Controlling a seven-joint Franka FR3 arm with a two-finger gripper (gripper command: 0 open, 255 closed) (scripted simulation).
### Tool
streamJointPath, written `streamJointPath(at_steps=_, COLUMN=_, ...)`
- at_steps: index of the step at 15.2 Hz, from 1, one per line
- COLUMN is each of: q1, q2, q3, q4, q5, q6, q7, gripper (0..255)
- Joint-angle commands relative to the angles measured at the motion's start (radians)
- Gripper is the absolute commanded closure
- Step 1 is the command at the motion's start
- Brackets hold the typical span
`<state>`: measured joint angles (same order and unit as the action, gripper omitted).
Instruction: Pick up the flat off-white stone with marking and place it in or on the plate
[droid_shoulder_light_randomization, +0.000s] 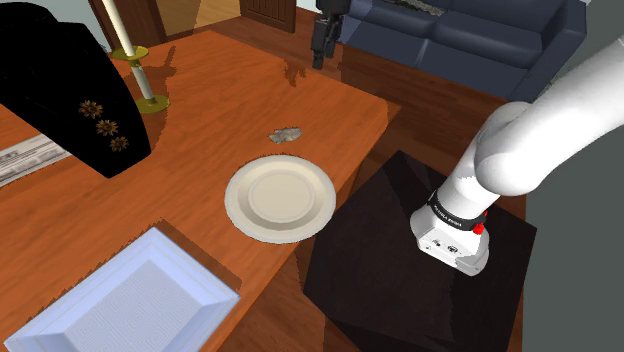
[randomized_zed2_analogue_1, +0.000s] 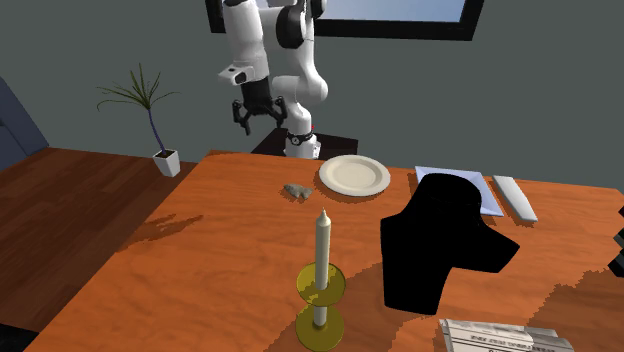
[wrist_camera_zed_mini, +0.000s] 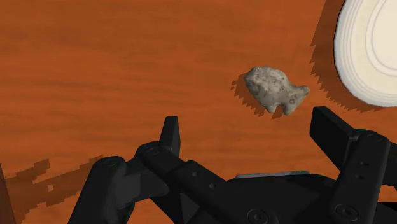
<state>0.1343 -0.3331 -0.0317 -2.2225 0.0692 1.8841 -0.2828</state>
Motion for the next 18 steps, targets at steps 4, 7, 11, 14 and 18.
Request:
streamJointPath(at_steps=4, q1=0.056, q2=0.158, q3=0.026, q4=0.041, q5=0.008, q6=0.045, q7=-0.134, gripper=0)
streamJointPath(at_steps=7, q1=0.083, q2=0.250, q3=0.045, q4=0.067, q5=0.007, q6=0.068, q7=-0.212, gripper=0)
streamJointPath(at_steps=11, q1=0.116, q2=0.366, q3=0.076, q4=0.100, q5=-0.003, q6=0.095, q7=-0.308, gripper=0)
streamJointPath(at_steps=14, q1=0.127, q2=0.406, q3=0.088, q4=0.100, q5=-0.008, q6=0.117, q7=-0.338, gripper=0)
streamJointPath(at_steps=18, q1=0.129, q2=0.422, q3=0.090, q4=0.063, q5=-0.007, q6=0.171, q7=-0.338, gripper=0)
